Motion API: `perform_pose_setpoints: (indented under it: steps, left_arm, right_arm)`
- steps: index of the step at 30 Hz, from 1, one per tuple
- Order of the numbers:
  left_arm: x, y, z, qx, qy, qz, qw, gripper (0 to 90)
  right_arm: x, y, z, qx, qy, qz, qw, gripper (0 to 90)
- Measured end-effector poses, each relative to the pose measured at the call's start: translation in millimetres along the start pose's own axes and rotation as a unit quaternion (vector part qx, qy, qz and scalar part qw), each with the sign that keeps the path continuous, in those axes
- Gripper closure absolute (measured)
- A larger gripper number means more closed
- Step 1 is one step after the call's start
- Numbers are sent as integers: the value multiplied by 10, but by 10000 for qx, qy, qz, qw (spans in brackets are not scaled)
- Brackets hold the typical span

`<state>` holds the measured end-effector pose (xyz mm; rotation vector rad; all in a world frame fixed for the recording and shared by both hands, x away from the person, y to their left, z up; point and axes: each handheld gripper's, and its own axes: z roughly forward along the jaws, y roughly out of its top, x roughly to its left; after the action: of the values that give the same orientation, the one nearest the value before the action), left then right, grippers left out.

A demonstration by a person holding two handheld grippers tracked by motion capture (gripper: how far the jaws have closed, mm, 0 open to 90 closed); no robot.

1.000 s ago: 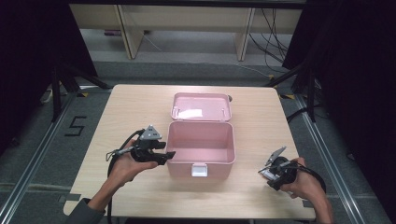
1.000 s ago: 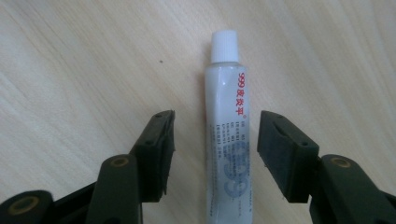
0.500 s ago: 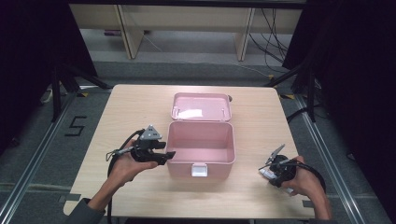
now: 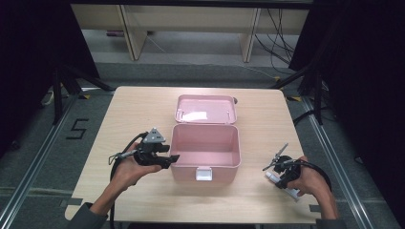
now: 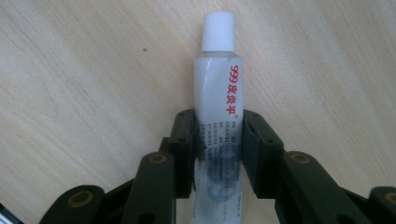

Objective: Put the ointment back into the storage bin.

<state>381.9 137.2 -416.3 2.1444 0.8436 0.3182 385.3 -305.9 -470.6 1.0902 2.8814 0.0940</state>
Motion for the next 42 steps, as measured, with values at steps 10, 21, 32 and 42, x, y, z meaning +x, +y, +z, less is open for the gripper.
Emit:
perform_pose_setpoints:
  steps: [10, 21, 32, 42]
  left_arm:
    - [9, 3, 2, 3, 57, 46, 10000, 474]
    - [1, 3, 6, 18, 4, 9, 10000, 472]
    - [2, 4, 9, 34, 10, 25, 10000, 470]
    - [1, 6, 15, 27, 16, 7, 10000, 467]
  right_arm:
    - [-53, 37, 2, 68, 172, 93, 9998, 700]
    - [-48, 13, -100, -174, 182, 24, 9997, 702]
    - [-87, 44, -463, -458, -133, -138, 9988, 703]
    - [-60, 219, -885, -941, -190, -199, 9952, 703]
